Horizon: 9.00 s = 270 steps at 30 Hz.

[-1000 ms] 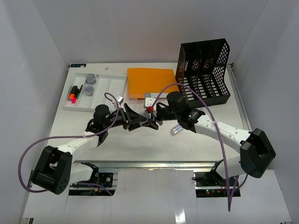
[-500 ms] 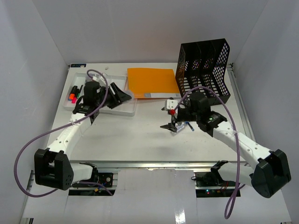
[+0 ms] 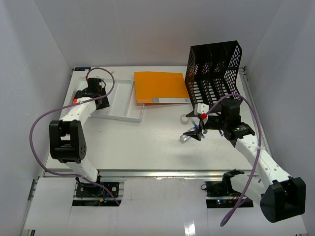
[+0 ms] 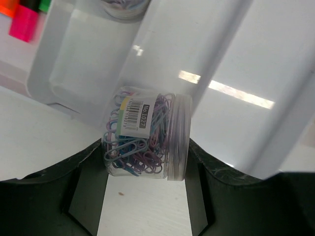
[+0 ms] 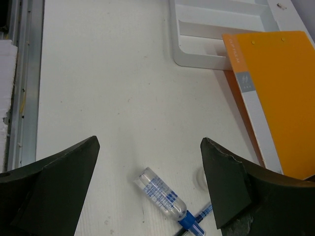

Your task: Organize the desk

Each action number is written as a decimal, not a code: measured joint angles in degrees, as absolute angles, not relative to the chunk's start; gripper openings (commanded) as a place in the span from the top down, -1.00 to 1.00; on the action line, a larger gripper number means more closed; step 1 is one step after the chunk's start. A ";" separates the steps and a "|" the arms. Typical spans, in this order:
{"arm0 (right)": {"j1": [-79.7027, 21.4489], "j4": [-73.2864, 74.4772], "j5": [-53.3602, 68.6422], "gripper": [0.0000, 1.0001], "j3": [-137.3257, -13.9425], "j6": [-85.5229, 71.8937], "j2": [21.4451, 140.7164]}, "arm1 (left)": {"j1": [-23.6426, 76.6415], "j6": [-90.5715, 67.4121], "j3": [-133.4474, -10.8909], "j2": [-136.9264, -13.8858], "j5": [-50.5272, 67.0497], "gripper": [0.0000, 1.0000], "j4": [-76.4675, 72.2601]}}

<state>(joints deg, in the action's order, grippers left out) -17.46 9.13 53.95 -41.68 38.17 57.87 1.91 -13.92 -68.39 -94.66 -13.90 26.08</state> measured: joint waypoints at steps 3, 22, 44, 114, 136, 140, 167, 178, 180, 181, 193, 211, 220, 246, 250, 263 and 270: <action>-17.08 9.29 55.08 -0.80 -41.32 38.17 57.72 | 1.42 -11.05 -70.50 -97.84 -18.21 0.49 26.47; -14.68 9.47 56.58 -0.81 -40.42 39.24 56.95 | -6.98 -6.59 -81.93 -111.13 -20.79 -0.44 25.39; -13.56 12.42 56.63 -0.82 -40.65 42.22 58.82 | -7.04 -10.51 -80.84 -99.73 -9.03 -0.90 27.73; -27.24 34.05 55.12 0.78 -79.11 34.00 97.38 | 28.78 -38.88 -25.21 -56.79 37.82 -0.96 -26.93; -23.22 -1.39 54.49 0.83 -60.53 -19.79 88.60 | 45.96 -39.62 -38.62 -84.08 7.71 -0.75 -41.23; -22.85 -9.15 54.35 0.81 -57.28 -26.09 86.29 | 46.42 -40.28 -39.00 -84.16 5.48 -0.58 -41.12; -18.31 -26.12 57.14 -0.80 -50.72 -34.19 81.82 | 46.69 -41.87 -41.58 -83.47 3.16 0.80 -32.70; -7.55 -11.08 57.24 -0.80 -48.88 -8.99 73.66 | 27.66 -34.66 -42.90 -73.84 5.12 0.82 -12.23; -7.55 -9.92 56.72 -0.80 -46.05 -4.38 69.73 | 21.75 -31.31 -47.11 -75.98 5.18 0.82 -5.66; -7.55 -9.41 56.45 -0.80 -44.50 -2.18 67.71 | 18.76 -29.53 -49.51 -77.46 5.03 0.82 -2.43; -3.22 -5.92 60.98 -0.80 -39.42 9.99 60.68 | 1.45 -13.10 -80.30 -108.55 -4.11 0.78 16.29; -1.56 -1.46 62.25 -0.80 -39.32 17.56 60.83 | 1.28 -3.21 -98.43 -123.13 -9.81 -0.62 26.93; -1.52 6.78 56.85 -0.80 -39.33 27.51 62.56 | 1.28 -8.09 -93.08 -112.42 0.44 -0.65 26.69; -12.48 14.29 12.34 -0.13 -44.27 28.14 87.25 | 1.28 -25.55 -35.82 -60.52 44.31 -0.96 -10.09; -12.80 13.71 10.34 0.14 -45.92 27.17 89.10 | 1.28 -26.10 -35.78 -60.43 44.91 -0.96 -10.97; -13.19 13.22 10.68 0.85 -46.00 27.06 89.22 | 1.31 -40.19 -28.71 -63.69 51.19 -0.96 -27.18; -12.72 15.74 15.42 0.85 -45.33 25.85 84.61 | 7.58 -52.59 -20.87 -65.08 50.35 -0.95 -36.76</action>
